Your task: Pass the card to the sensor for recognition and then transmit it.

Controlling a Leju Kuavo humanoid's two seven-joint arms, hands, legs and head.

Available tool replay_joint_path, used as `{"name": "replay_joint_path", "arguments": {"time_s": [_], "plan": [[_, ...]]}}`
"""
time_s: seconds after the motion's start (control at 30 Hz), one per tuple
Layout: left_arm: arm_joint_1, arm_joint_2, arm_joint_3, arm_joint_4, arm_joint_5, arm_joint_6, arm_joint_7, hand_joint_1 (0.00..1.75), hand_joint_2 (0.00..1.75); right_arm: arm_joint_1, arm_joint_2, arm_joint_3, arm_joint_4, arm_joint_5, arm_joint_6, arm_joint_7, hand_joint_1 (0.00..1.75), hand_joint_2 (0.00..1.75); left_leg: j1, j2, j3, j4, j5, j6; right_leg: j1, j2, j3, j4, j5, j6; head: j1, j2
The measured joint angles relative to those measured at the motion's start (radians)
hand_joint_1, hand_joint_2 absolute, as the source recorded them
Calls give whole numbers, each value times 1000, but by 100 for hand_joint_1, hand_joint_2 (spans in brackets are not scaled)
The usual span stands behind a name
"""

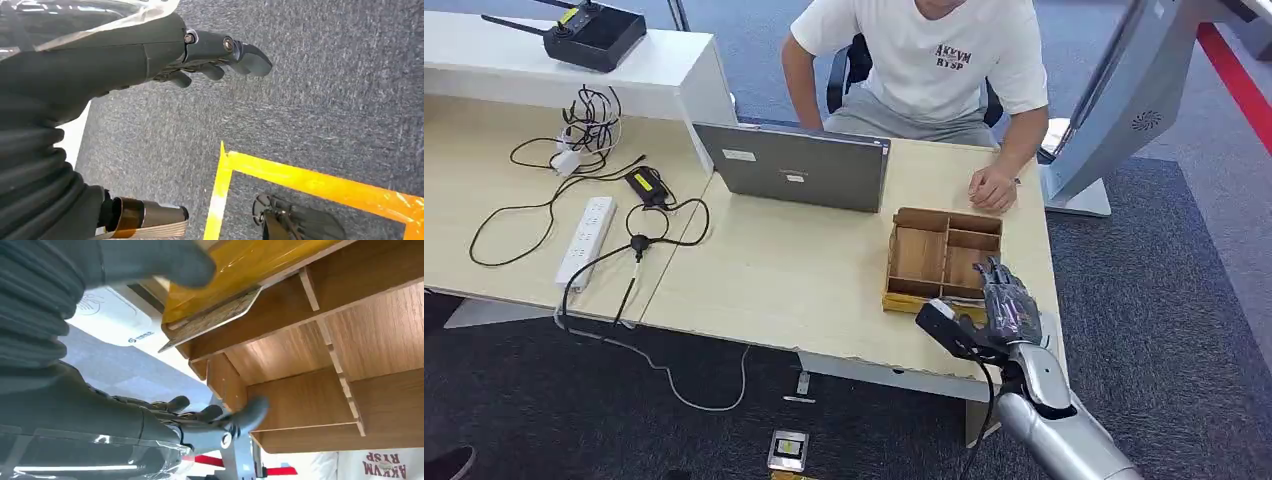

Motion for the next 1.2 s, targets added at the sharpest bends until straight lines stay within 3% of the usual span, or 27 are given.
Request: {"name": "replay_joint_path", "arguments": {"time_s": [0.77, 0.97, 1.2], "plan": [[0, 0, 0, 0, 13, 2, -11, 0, 175, -2, 6, 1, 1, -15, -2, -20, 175, 175, 0, 0, 0, 0, 0, 0, 0, 0, 0, 0, 0, 0, 0, 0], [-1, -4, -7, -1, 16, 6, -12, 0, 175, -7, 16, 5, 0, -4, -106, -43, 175, 175, 0, 0, 0, 0, 0, 0, 0, 0, 0, 0, 0, 0, 0, 0], [0, -6, -27, -1, 24, 11, -21, 0, 175, -24, -15, -24, -155, 56, -195, 21, 175, 175, 0, 0, 0, 1, 0, 0, 0, 0, 0, 0, 0, 0, 0, 0]]}}
